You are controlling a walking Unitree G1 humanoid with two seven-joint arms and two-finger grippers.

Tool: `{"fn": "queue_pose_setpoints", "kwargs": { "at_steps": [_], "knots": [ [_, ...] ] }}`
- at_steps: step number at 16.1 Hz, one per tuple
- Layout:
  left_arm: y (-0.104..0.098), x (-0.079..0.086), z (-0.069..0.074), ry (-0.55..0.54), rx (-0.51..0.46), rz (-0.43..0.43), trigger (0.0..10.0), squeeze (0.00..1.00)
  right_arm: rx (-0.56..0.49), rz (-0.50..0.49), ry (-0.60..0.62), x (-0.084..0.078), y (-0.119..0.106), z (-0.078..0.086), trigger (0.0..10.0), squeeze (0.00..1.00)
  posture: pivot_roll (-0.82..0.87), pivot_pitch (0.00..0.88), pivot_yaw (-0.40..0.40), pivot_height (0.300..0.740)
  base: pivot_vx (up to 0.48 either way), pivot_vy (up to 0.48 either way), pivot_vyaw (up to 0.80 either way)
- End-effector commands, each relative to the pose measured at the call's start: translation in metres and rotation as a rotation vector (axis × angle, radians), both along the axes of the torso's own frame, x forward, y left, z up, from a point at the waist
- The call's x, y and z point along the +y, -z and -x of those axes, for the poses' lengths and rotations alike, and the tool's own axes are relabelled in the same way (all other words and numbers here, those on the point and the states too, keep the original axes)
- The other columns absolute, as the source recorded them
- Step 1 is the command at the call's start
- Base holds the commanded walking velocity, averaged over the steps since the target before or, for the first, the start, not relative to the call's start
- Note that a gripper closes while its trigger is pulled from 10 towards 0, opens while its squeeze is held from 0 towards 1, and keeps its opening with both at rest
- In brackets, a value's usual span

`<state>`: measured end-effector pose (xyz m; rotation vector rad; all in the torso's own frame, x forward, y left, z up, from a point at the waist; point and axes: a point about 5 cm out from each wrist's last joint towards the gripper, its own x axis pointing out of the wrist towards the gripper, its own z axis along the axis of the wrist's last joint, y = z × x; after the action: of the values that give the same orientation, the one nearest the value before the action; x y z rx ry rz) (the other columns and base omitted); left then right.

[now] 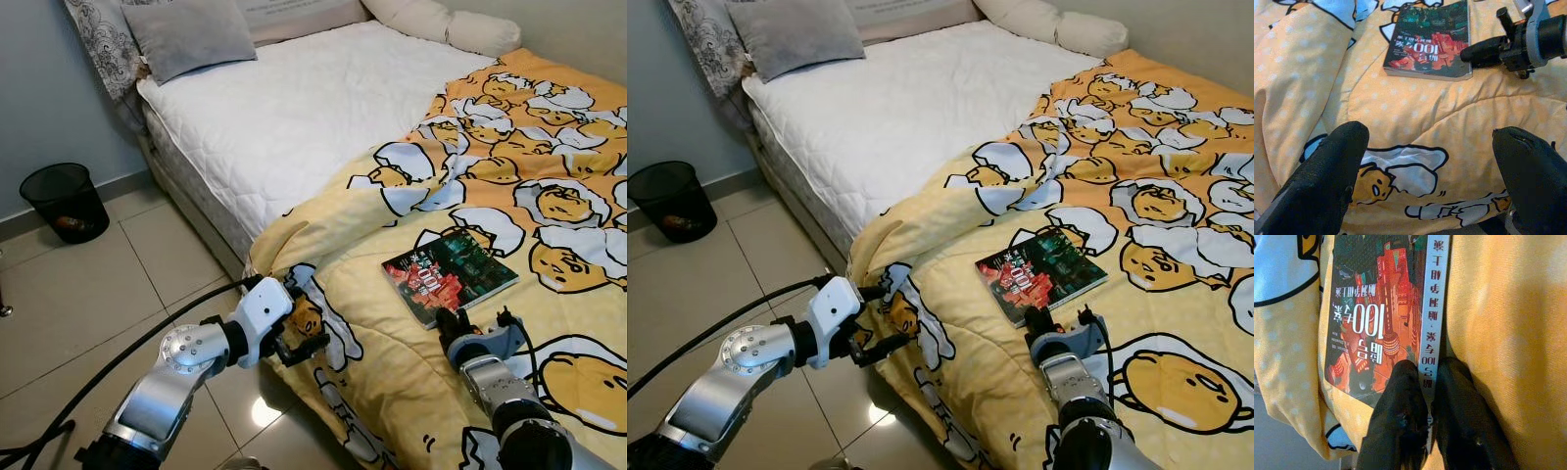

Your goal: Clean up the room

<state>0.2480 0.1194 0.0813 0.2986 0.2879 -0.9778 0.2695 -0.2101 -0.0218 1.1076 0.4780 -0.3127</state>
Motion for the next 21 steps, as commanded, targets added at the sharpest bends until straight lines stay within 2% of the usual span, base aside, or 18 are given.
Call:
{"fn": "queue_pose_setpoints", "kwargs": {
  "at_steps": [1,6,10,13,14,15,19,20,21],
  "knots": [
    [0.001,-0.002,0.001,0.031,0.004,-0.014,10.0,1.00,0.062,0.003,-0.014,0.005,0.008,0.006,10.0,1.00,0.17,0.000,-0.003,0.740,0.000,0.000,0.00],
    [0.002,-0.002,0.003,0.061,0.009,-0.042,10.0,1.00,0.062,0.002,-0.002,0.013,0.000,-0.006,10.0,1.00,0.21,0.000,-0.018,0.740,0.000,0.000,0.00],
    [0.003,-0.004,0.011,0.083,0.033,-0.037,10.0,1.00,0.048,-0.020,0.050,0.015,-0.004,-0.013,10.0,1.00,0.24,0.000,-0.010,0.740,0.000,0.000,0.00],
    [0.003,-0.008,0.019,0.139,0.058,-0.042,10.0,1.00,0.047,-0.027,0.075,0.022,-0.009,-0.020,10.0,1.00,0.26,0.000,0.008,0.740,0.000,0.000,0.00],
    [0.003,-0.007,0.020,0.139,0.061,-0.043,10.0,1.00,0.057,-0.017,0.071,0.024,-0.009,-0.020,10.0,0.07,0.26,0.000,0.011,0.740,0.000,0.000,0.00],
    [0.003,-0.006,0.022,0.137,0.067,-0.044,10.0,1.00,0.070,-0.007,0.068,0.025,-0.009,-0.020,10.0,0.00,0.27,0.000,0.014,0.740,0.000,0.000,0.00],
    [0.002,-0.001,0.028,0.109,0.080,-0.046,10.0,1.00,0.024,-0.042,0.096,0.030,-0.018,-0.031,10.0,0.00,0.29,0.026,0.019,0.740,0.000,0.000,0.00],
    [0.001,0.001,0.030,0.101,0.082,-0.050,10.0,1.00,-0.006,-0.067,0.126,0.030,-0.022,-0.035,3.1,0.00,0.30,0.030,0.019,0.740,0.000,0.000,0.00],
    [0.001,0.003,0.031,0.097,0.083,-0.053,10.0,1.00,-0.026,-0.080,0.146,0.030,-0.026,-0.038,0.0,0.00,0.30,0.031,0.018,0.740,0.000,0.000,0.00]
  ]
}}
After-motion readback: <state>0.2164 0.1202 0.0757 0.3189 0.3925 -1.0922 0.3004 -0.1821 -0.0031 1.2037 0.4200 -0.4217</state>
